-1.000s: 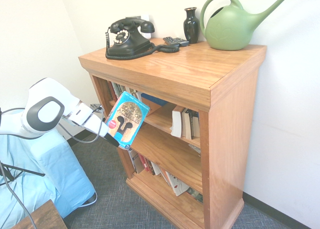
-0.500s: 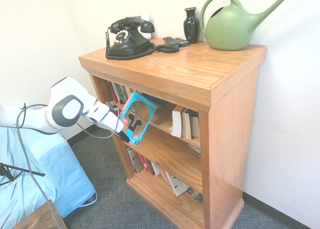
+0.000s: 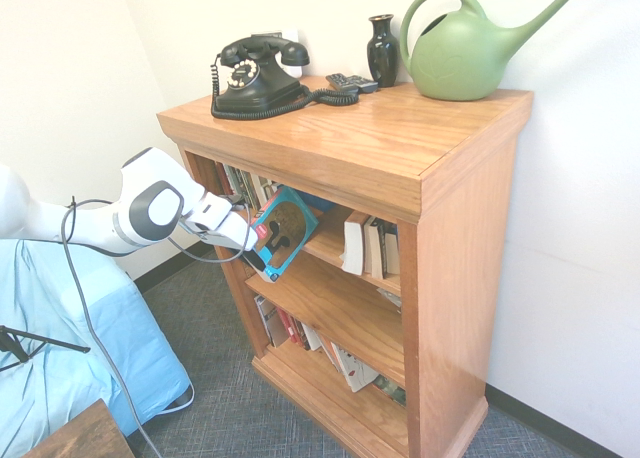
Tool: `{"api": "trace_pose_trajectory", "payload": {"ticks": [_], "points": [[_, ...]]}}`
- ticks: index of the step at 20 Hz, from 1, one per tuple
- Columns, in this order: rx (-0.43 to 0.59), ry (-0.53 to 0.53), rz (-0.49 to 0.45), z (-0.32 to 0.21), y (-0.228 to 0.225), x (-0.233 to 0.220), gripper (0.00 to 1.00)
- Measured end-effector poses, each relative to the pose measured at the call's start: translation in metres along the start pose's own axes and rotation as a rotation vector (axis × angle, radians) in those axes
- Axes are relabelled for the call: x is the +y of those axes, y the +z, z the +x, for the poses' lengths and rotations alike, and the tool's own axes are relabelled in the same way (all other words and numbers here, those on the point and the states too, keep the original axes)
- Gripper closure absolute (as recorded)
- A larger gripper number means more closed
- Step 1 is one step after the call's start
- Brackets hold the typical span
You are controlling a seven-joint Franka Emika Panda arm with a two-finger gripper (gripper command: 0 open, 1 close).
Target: Organize the shelf
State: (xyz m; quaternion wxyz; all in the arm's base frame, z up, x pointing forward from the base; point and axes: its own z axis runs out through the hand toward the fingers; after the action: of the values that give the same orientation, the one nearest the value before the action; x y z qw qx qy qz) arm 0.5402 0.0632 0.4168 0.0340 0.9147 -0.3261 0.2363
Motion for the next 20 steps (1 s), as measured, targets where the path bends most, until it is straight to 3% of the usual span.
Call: {"api": "trace_pose_trajectory", "payload": {"ticks": [20], "points": [[0.124,0.017,0.087,0.006,0.027,-0.026,1.00]]}}
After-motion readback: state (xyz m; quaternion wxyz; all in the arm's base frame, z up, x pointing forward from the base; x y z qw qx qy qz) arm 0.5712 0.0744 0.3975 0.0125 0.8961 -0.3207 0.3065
